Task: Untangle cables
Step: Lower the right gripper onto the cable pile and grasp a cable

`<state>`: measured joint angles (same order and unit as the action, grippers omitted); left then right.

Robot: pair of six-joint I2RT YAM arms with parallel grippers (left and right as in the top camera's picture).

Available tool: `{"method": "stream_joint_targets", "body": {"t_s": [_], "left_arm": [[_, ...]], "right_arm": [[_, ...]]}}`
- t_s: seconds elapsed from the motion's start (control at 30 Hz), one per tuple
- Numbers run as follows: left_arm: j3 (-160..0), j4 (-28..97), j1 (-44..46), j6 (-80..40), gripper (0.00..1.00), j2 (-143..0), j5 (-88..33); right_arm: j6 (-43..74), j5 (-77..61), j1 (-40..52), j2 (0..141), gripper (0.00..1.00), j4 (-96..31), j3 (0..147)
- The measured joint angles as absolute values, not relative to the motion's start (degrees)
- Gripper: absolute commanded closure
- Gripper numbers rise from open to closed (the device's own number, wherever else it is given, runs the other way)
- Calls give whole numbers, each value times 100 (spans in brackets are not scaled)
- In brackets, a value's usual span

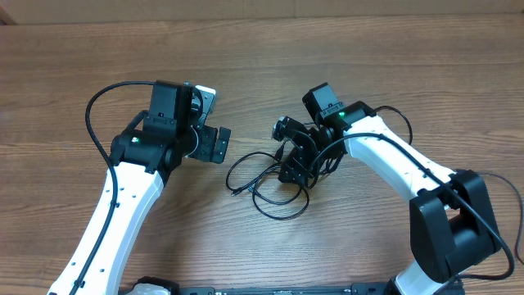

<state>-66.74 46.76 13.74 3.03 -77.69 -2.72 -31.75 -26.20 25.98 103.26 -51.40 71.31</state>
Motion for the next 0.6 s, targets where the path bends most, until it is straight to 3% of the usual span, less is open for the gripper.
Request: {"method": "stream_joint_targets", "body": {"t_s": [0.2,0.4,0.6], "left_arm": [[-6674,4674,1374,301,0,-7769,-272],[-6674,4676,1374,303,0,-7769,-272],[-6674,4676,1374,303,0,-7769,-272]], "right_arm": [[-3168,-2637,2598,10326,30,-4895,6858],[-3208,-2652,2598,10326,57,-4834,6853],[-3175,-2663,2598,10326,58,-4801,6853]]}}
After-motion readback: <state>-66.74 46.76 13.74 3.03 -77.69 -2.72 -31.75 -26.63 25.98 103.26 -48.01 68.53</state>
